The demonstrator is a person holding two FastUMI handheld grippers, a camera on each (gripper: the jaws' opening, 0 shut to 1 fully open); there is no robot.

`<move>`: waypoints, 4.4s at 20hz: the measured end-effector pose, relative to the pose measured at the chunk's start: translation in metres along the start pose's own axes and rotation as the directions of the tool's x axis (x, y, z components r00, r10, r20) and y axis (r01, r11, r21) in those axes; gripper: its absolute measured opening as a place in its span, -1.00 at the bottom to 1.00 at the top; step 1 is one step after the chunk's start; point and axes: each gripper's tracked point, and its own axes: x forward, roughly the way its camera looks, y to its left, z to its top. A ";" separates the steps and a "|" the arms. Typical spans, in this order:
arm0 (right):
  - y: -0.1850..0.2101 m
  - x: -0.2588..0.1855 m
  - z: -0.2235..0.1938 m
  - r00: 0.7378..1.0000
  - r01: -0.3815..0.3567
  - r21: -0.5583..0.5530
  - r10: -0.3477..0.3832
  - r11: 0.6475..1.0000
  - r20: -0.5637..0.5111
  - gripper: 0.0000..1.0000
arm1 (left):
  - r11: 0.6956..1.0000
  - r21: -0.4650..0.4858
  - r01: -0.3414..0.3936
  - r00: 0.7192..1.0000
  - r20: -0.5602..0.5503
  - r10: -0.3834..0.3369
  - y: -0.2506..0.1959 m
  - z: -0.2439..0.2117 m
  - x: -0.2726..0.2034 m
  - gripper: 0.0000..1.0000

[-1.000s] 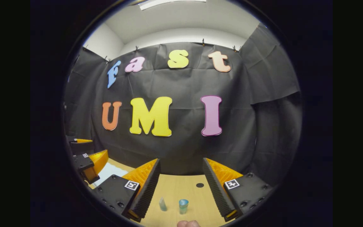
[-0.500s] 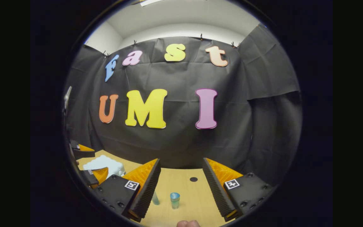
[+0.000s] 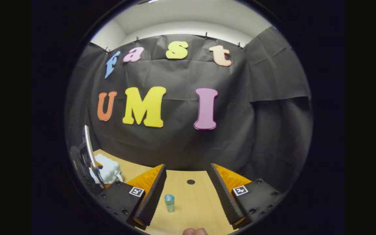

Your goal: First open the suitcase, pack the skin care products into it, and then close the suitcase.

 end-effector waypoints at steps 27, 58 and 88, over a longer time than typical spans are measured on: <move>-0.045 -0.014 -0.020 0.985 0.169 -0.022 -0.169 0.985 -0.039 0.59 | 0.891 0.408 0.200 0.922 -0.386 -0.030 -0.015 -0.083 0.078 -0.60; 0.128 -0.002 0.024 0.984 -0.176 -0.146 0.180 0.974 0.016 0.59 | 0.711 -0.532 -0.460 0.882 -0.186 0.432 0.375 -0.226 -0.073 -0.94; 0.184 0.017 -0.013 0.981 -0.189 -0.283 0.168 0.940 -0.096 0.59 | 0.264 -0.955 -0.134 0.972 -0.075 0.221 0.363 -0.422 0.019 0.70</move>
